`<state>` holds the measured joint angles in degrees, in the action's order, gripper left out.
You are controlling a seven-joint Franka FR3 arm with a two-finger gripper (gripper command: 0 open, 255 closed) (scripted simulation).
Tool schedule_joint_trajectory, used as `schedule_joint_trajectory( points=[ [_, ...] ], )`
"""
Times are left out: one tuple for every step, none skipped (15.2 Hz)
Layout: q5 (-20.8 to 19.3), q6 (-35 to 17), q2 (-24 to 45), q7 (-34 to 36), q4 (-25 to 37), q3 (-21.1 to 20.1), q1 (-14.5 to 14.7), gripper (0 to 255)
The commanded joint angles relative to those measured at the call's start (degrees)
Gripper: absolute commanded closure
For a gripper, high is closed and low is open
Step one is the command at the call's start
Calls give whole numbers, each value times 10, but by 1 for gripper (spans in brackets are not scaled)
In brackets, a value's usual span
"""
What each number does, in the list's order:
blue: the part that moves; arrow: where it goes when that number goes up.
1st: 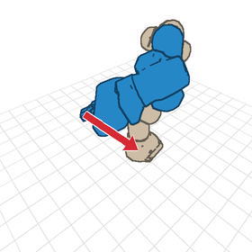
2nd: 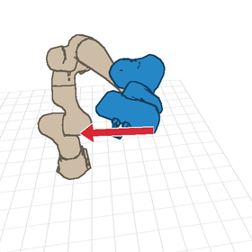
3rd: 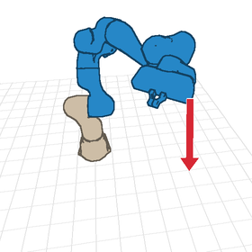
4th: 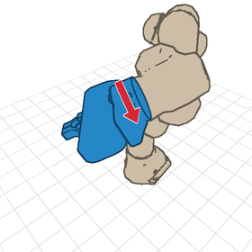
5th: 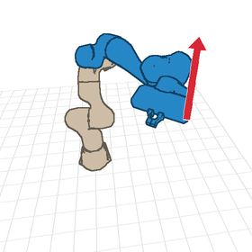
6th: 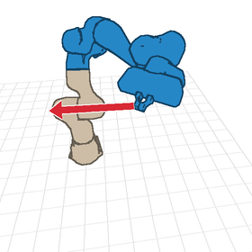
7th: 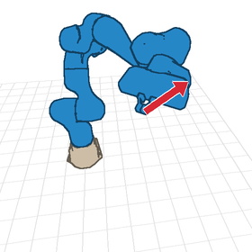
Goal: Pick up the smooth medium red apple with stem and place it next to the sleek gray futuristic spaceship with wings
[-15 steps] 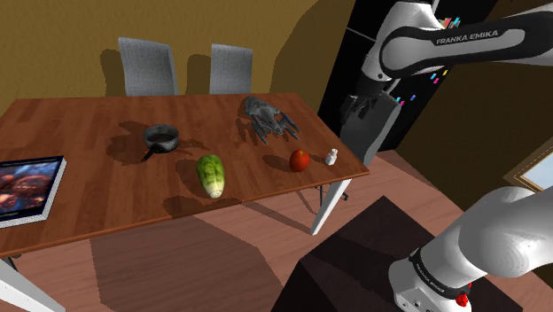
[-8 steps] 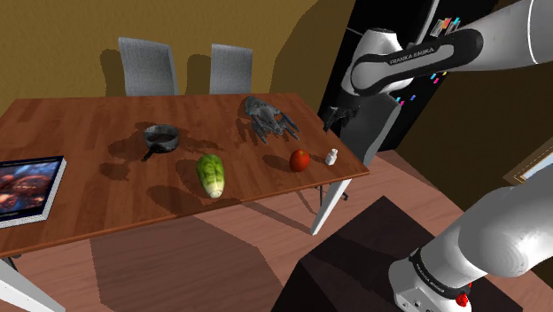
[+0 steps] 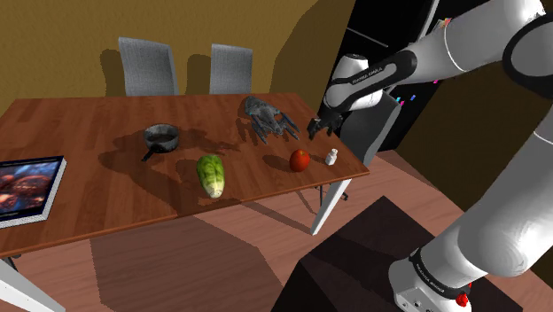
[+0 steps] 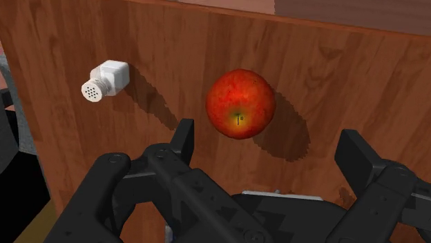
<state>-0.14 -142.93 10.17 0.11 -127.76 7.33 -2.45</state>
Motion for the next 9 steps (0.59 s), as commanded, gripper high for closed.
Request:
schedule_joint_trajectory(
  points=[
    [11,-20,45,-5,26,0,-5,0],
    [16,-29,68,-6,41,-1,-7,0],
    [21,-36,90,-7,56,-2,-10,0],
    [26,-43,112,-7,72,-4,-12,0],
    [30,-49,135,-8,89,-6,-15,0],
    [35,-54,157,-8,107,-7,-18,0],
    [39,-58,180,-8,125,-9,-21,0],
    [42,-62,202,-8,144,-10,-24,0],
    [44,-64,213,-8,154,-11,-25,0]
  ],
)
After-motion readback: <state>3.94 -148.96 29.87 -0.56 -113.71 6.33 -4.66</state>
